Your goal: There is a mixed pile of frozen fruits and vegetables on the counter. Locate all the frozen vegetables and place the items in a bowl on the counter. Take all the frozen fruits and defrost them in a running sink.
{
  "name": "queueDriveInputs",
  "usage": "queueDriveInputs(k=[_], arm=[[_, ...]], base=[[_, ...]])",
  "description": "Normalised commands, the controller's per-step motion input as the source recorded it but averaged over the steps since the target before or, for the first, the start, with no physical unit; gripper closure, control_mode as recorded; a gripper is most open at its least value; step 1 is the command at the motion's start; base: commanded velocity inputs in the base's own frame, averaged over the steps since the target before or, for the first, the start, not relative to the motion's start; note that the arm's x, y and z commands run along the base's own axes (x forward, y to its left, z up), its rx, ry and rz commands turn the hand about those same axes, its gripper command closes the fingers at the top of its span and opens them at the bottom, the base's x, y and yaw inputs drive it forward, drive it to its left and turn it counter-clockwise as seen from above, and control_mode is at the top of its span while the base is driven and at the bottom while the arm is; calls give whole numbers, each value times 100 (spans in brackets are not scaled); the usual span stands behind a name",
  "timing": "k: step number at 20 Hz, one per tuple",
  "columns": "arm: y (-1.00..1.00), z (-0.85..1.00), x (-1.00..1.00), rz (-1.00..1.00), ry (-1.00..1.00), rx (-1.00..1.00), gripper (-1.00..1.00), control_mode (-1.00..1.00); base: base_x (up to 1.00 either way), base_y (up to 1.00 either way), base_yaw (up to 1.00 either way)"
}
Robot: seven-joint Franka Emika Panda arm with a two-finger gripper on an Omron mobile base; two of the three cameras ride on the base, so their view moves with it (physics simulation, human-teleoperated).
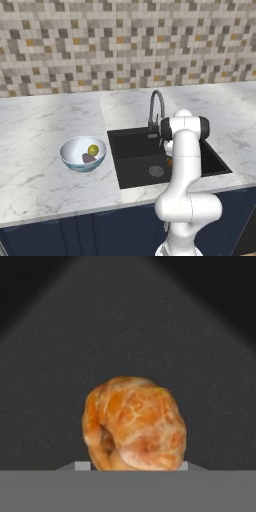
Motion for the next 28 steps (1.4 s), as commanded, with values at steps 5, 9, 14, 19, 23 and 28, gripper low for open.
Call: queueDriveInputs(k=[5, 9, 14, 19, 23, 28], arm=[[1, 8, 0, 0, 5, -1, -100, -100], [16, 24, -5, -2, 0, -2, -100, -100], [6, 58, -24, -4, -3, 0, -100, -100], [0, 87, -13, 0, 0, -4, -100, -100], [0, 92, -24, 0, -1, -3, -100, -100], [0, 98, -42, 0, -8, 0, -100, -100]], base=[[0, 0, 0], [0, 0, 0], [0, 0, 0], [0, 0, 0], [0, 0, 0], [0, 0, 0]])
